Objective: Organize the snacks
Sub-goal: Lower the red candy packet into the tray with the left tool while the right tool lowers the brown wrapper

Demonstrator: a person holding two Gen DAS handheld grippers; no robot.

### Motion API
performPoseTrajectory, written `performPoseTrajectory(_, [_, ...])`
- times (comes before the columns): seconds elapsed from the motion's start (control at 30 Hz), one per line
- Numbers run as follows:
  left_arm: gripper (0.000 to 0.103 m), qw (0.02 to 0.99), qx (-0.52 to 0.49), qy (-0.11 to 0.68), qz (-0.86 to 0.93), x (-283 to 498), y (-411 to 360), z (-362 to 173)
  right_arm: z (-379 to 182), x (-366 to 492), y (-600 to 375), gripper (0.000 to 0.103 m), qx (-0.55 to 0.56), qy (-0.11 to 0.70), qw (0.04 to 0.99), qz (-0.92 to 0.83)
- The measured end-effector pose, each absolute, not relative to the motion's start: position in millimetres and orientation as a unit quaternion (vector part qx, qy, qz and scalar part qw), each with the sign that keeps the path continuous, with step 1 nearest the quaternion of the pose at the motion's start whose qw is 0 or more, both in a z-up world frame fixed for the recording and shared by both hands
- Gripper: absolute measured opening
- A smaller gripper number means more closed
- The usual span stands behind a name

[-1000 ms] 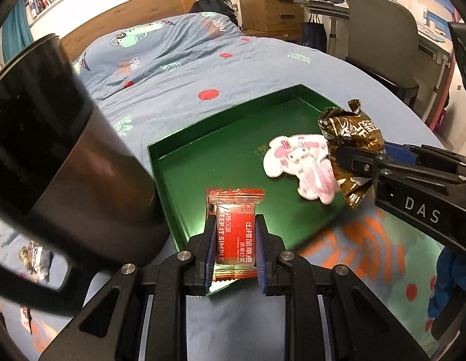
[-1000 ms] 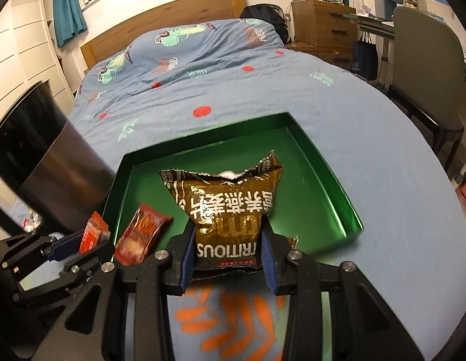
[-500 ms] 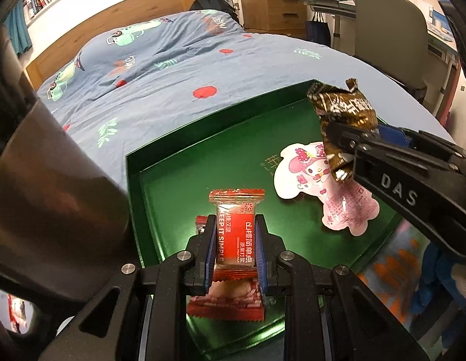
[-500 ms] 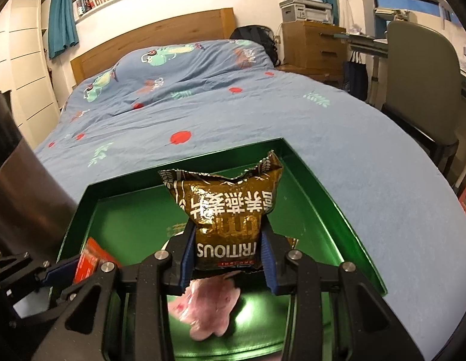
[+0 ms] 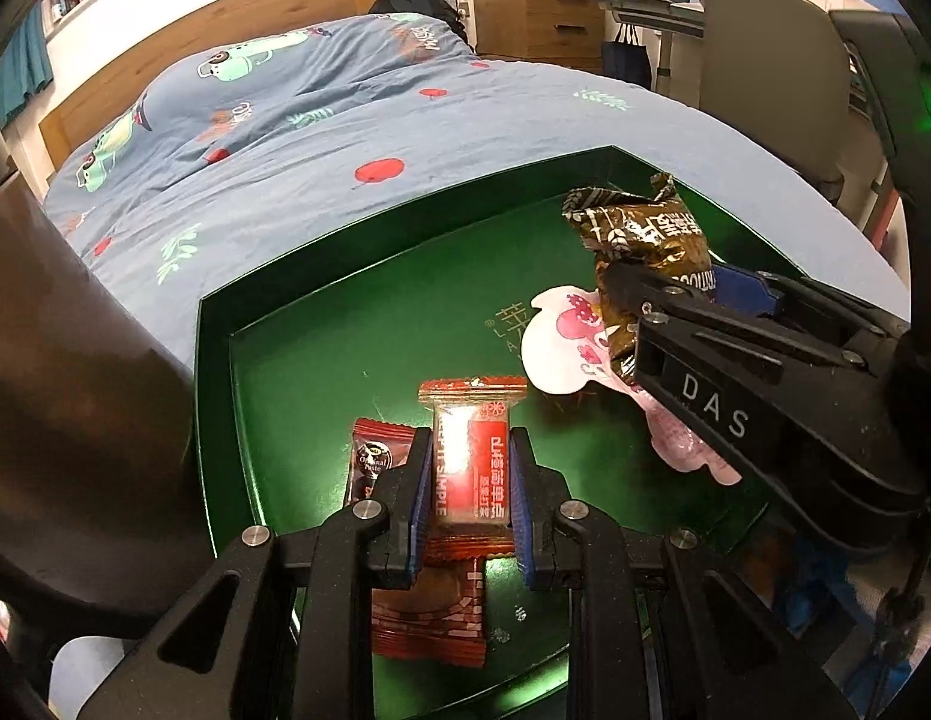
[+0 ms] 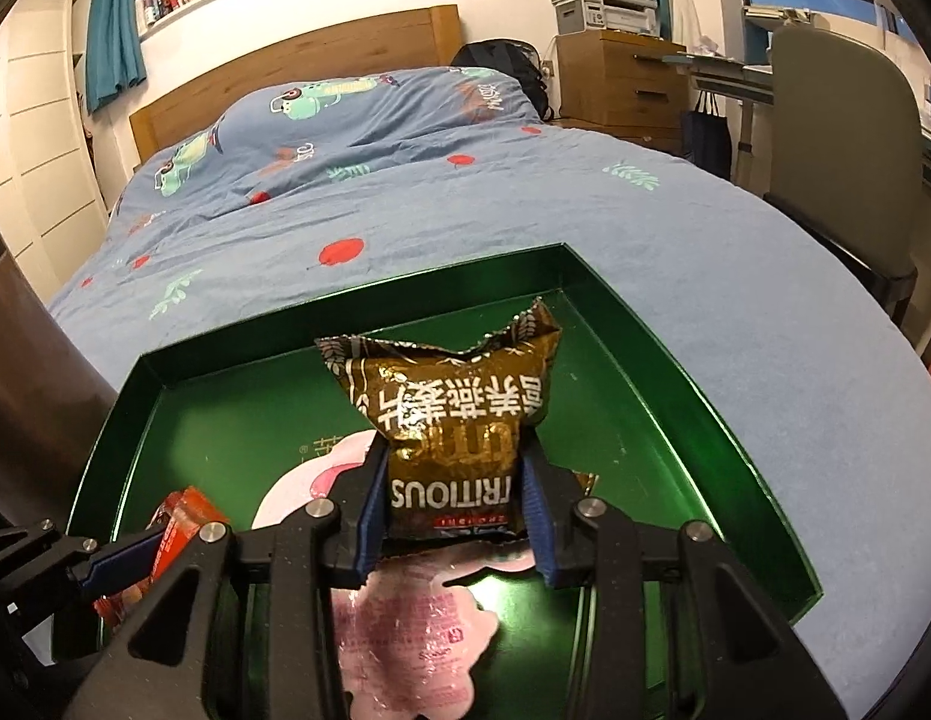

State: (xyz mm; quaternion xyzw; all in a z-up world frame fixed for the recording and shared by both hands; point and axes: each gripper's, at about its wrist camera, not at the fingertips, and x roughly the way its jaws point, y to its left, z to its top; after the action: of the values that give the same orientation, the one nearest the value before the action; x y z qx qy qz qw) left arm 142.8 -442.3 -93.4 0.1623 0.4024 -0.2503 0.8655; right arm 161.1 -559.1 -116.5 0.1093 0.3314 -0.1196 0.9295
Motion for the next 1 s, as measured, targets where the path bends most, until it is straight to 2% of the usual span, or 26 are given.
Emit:
performPoseTrajectory(0.4, [0.021,0.872,0.182,0.385,-0.24,136.4,-449.7,-97.9,-122.1,161.6,-556.4,0.103,0.101,0.333,0.929,-0.123])
performPoseTrajectory(0.7, [0.028,0.872,0.18,0.389,-0.237,133.5,-452.9,-96.5,-122.4,161.5,-556.6,0.103,0.102,0.335,0.929,-0.121])
performPoseTrajectory(1.0, [0.039,0.871,0.179,0.398,-0.227,139.9,-448.3,-96.0,-122.8,161.3,-555.1,0.103,0.1,0.34,0.927,-0.12])
